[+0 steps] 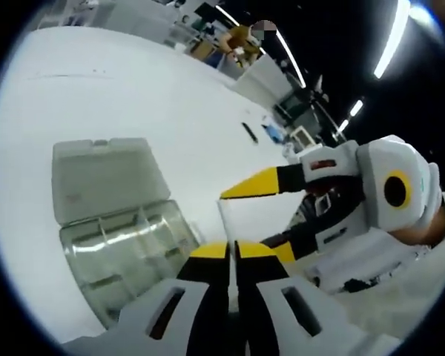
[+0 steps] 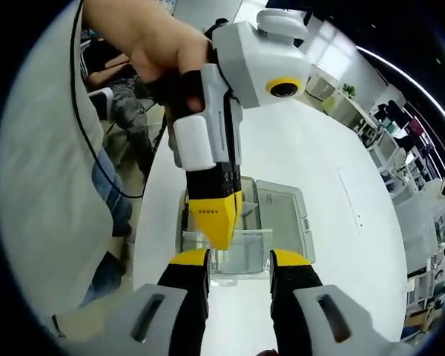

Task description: Insert the divider into the dual guide fixture by aligning both edges with the guide slots and pushing it downward to the bottom, including one-sided entry, uneven engagement, binding, and posture correction.

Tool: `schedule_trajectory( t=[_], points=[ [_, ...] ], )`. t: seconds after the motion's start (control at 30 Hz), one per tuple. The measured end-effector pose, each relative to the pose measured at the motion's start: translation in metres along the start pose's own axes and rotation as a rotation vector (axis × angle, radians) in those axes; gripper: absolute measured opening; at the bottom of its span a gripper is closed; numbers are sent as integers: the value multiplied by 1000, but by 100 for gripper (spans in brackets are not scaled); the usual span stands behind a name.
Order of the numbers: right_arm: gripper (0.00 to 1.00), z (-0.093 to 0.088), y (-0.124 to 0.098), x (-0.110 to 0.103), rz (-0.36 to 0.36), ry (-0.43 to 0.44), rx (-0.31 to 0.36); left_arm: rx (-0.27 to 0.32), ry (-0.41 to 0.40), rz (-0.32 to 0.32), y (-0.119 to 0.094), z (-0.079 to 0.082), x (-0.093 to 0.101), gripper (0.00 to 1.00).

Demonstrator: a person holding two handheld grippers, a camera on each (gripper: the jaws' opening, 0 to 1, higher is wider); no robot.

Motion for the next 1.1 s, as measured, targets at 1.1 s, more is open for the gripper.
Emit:
schedule_trajectory(
  t=[1.1],
  points=[
    [29,5,-2,-2,-6,-21,18,15,-39,-1,-8,-1,-3,0]
  ],
)
Point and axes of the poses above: the point that each gripper's makers call its tool centre point, and the gripper's own axes: y roughly forward along the fingers, x roughly to its right, z roughly out of its top, the point moved 8 cm from there along -y, roughly backward along the fingers, and after that the axes turned 9 degrees about x, right-handed, at the moved point
